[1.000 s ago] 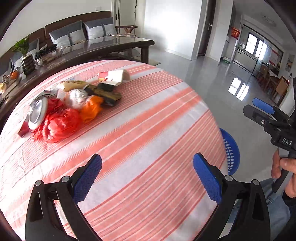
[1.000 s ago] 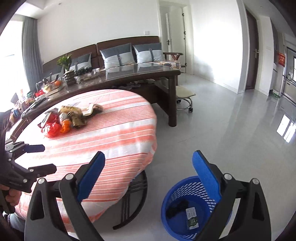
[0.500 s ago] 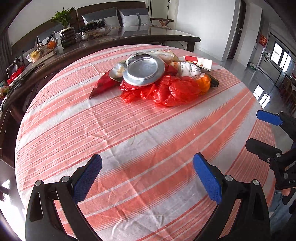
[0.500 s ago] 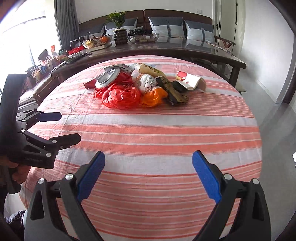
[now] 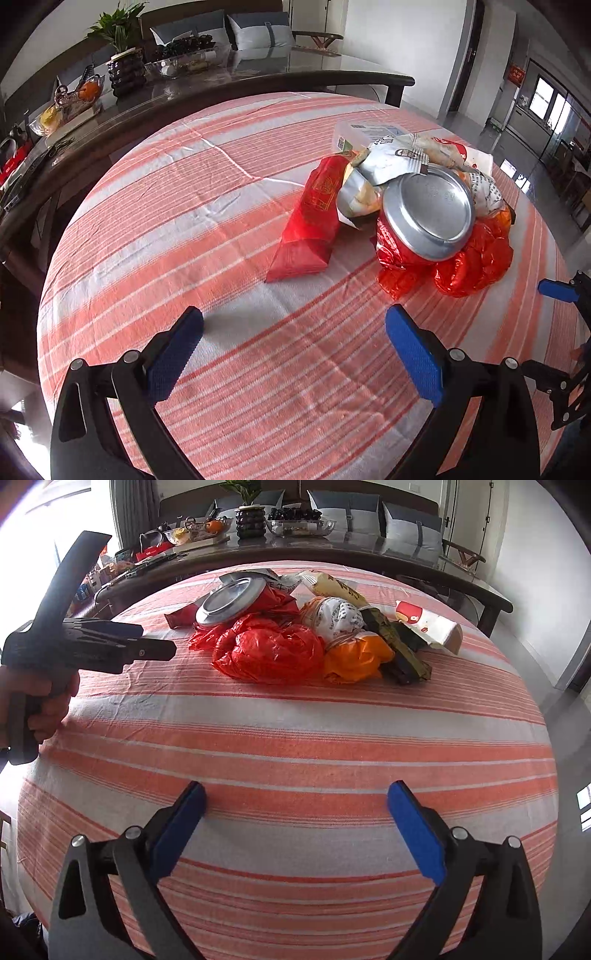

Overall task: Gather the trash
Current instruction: 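Grasp the red snack wrapper with the left tool while the right tool grasps the red plastic bag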

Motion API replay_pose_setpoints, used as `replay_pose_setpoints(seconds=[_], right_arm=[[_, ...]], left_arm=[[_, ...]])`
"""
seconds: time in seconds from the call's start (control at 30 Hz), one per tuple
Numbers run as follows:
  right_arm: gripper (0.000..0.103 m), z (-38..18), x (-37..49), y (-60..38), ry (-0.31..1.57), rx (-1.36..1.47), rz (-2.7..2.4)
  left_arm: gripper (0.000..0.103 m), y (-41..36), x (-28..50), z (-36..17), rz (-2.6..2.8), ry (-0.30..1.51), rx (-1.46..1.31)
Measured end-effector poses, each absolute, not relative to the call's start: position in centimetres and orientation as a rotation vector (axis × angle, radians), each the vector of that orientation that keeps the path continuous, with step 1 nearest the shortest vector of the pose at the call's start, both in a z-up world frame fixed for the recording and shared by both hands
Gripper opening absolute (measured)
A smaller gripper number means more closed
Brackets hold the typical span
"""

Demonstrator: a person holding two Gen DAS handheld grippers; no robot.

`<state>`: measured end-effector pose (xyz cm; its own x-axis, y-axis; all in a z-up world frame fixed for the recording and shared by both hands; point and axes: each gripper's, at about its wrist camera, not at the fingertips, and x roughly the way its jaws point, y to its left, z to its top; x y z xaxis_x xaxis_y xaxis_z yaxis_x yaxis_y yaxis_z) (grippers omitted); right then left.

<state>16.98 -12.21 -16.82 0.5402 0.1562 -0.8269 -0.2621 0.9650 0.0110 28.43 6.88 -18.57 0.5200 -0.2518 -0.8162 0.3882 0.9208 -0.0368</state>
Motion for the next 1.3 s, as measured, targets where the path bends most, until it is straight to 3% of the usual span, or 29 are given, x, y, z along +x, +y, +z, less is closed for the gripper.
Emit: replay_pose_setpoints(seconds=[0.13,0.33,0.47,0.57,0.93,1.0,1.07,1.3], right_arm=[[0.098,-16.9,17.2,-12.5,0.978,-0.103,0.250],[0.098,-16.9,17.1,-12.5,0.977,-0.105,0.247],[0.098,-16.9,17.0,-12.5,0.977,-0.105,0.246],[0.098,-16.9,17.0,-12.5,0.977,-0.104,0.245],[0.098,-16.9,17.0,-12.6,0.977,-0.103,0.245],[0.098,-16.9,17.0,-12.6,0.977,-0.103,0.245],[0.098,-16.9,17.0,-12.6,0.977,-0.103,0.245],[0.098,-16.9,17.0,-12.6,0.978,-0.099,0.245]], left_arm=[[0.095,6.3,30.5,-18.6,-0.444,0.937,0.205],[0.080,6.0,32.6,-18.7,-0.469,0.922,0.245],[0.031,6.3,32.7,-18.2,-0.481,0.914,0.243],[0.024,7.4,31.9,-17.9,-0.445,0.927,0.194],[0.029,10.4,20.6,-17.3,-0.326,0.961,0.082],[0.052,9.6,19.5,-17.6,-0.348,0.956,0.094],[0.068,8.8,19.5,-17.9,-0.330,0.935,0.140],[0.090,8.1,21.9,-18.7,-0.294,0.939,0.153]])
